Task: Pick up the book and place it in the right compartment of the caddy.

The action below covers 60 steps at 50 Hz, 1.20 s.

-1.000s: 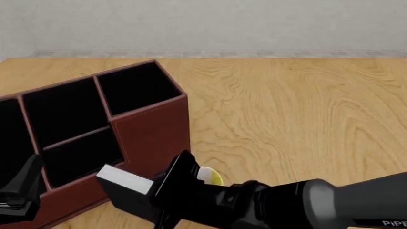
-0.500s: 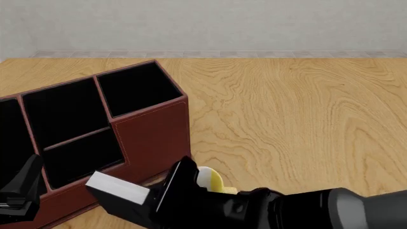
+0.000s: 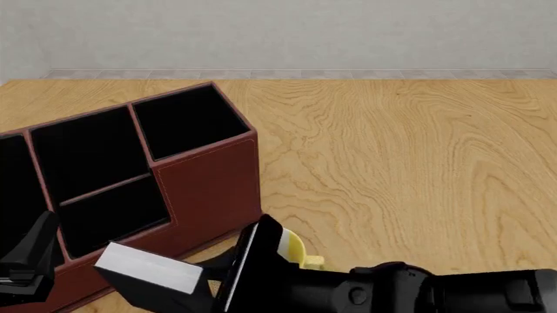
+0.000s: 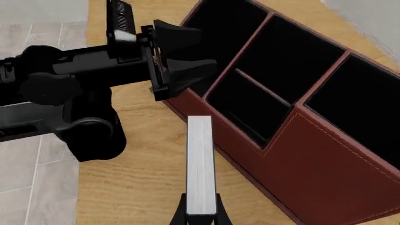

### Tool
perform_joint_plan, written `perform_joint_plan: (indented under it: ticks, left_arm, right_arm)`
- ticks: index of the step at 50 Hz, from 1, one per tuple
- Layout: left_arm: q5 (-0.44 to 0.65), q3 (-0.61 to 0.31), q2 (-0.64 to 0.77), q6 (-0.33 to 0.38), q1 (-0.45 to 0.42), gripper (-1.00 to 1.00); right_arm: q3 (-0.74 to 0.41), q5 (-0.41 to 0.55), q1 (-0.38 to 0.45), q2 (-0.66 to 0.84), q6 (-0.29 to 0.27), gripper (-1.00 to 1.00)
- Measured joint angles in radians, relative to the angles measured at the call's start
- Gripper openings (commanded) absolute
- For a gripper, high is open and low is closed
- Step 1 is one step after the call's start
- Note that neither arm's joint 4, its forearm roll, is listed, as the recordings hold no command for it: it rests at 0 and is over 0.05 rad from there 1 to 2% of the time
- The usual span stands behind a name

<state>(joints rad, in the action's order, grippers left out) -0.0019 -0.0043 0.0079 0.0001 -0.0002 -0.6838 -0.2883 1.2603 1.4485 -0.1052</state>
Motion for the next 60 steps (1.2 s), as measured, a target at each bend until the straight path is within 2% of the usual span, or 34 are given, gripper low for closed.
perform_joint_plan:
  ticks: [33,44,60]
  left_arm:
    - [0.000,0.000,0.000,0.000,0.000,1.00]
    - [0.000,0.000,0.000,0.000,0.000,1.00]
    - [0.000,0.000,0.000,0.000,0.000,1.00]
  right_arm:
    - [-0.046,0.247,0.023,-0.227,-0.054,-1.00]
    - [-0.088,0.331,0.005,-0.304,-0.038,-1.00]
    - [-0.229,0.492,-0.064,-0.400,-0.005,-1.00]
